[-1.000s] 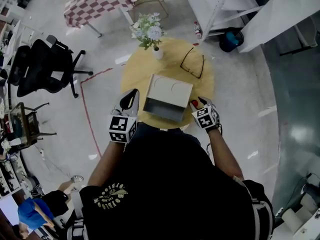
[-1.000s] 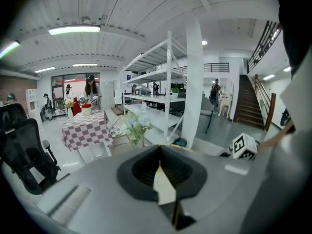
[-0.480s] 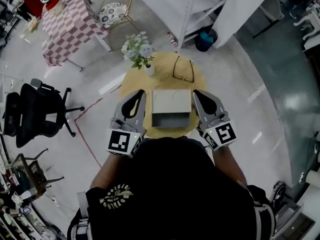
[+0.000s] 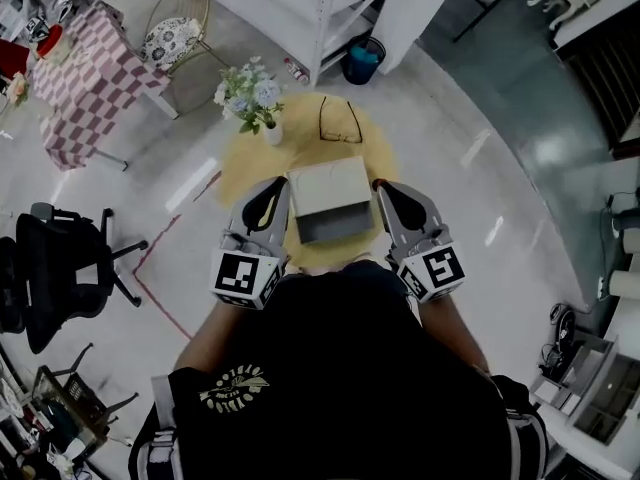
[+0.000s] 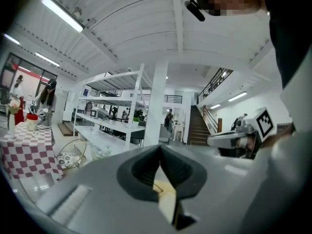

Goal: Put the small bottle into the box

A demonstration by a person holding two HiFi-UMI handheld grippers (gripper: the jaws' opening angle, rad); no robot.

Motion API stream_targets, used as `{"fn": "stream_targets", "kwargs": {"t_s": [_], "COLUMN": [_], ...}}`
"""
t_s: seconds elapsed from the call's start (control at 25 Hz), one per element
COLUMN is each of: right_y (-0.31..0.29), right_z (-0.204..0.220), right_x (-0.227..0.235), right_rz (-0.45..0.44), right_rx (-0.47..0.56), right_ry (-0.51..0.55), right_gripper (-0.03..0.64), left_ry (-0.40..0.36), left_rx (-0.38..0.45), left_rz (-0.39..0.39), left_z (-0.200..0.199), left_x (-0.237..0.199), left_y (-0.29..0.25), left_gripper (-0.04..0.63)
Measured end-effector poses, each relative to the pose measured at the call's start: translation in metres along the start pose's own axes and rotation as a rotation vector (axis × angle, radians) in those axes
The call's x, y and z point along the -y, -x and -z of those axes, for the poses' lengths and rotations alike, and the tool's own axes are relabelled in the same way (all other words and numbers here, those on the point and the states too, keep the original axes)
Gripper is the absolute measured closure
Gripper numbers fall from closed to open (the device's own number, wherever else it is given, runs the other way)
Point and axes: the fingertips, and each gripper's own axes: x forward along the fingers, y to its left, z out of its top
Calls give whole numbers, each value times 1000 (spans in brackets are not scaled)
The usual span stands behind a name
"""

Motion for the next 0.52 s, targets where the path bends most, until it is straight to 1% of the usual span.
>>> {"fn": "stream_targets", "kwargs": {"t_s": [0.12,0.24,0.36,0.52], "right_y": [14,26,40,57], "right_z": [-1,3,10,17], "right_x": [7,16,30,62], "right_rz": [3,-14,-37,-66], "right_rx": [6,9,5,10], "right_ry": [-1,-11,-25,-26], "right_gripper": [611,611,611,611], "left_ry": [-9,-29,-31,-13], "left_rx": [4,-4,-24,-36], "left_rz": [0,-20,-37,-46], "left_z": [-4,-6,0,10], "left_x": [14,32,60,103], "left_y": [-2,-6,-9,-22], "left_gripper": [595,595,595,595]}}
